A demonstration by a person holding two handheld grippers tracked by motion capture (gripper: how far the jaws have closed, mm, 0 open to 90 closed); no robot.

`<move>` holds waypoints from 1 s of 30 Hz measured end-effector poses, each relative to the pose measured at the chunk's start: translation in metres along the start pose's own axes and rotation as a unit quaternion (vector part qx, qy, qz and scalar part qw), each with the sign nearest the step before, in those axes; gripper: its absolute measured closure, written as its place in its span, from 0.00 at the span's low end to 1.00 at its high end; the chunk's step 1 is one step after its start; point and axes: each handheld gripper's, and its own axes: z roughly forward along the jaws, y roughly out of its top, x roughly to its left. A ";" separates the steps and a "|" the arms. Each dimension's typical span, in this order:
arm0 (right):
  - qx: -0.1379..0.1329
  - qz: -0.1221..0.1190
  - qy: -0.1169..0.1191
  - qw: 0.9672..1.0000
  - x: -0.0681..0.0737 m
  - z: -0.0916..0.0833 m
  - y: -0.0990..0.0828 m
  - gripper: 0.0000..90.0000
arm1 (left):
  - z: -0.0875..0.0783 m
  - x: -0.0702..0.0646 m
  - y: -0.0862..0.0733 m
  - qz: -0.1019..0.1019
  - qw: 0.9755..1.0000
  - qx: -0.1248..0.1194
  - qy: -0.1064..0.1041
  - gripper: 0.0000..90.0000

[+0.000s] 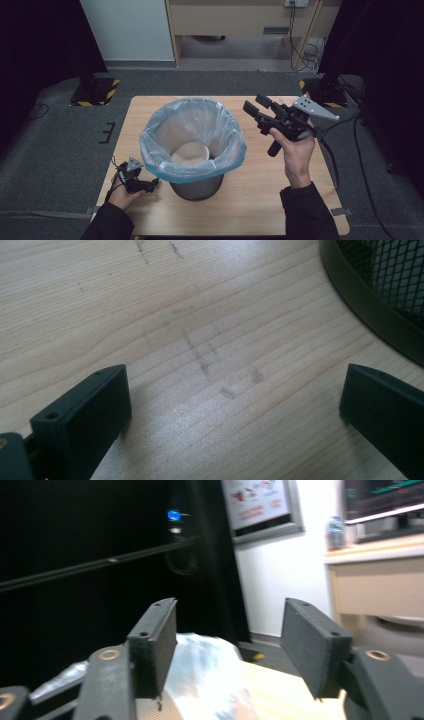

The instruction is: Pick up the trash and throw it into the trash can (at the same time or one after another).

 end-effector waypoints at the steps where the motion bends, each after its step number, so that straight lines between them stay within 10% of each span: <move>1: 0.006 0.000 -0.010 1.000 -0.005 -0.004 -0.003 0.42 | 0.000 0.000 0.000 0.000 1.000 0.000 0.000 0.00; 8: 0.050 0.018 -0.059 0.997 -0.040 -0.026 -0.033 0.37 | 0.000 0.000 0.000 0.000 1.000 0.000 0.000 0.00; 15: 0.133 0.035 -0.101 0.985 -0.072 -0.043 -0.085 0.35 | 0.000 0.000 0.000 -0.001 1.000 0.000 0.000 0.00; 26: 0.240 0.042 -0.142 0.959 -0.098 -0.073 -0.151 0.30 | 0.000 -0.001 0.000 0.000 1.000 0.000 0.000 0.00; 30: 0.288 0.024 -0.165 0.943 -0.109 -0.080 -0.169 0.28 | 0.000 -0.001 0.000 0.000 1.000 0.000 0.000 0.00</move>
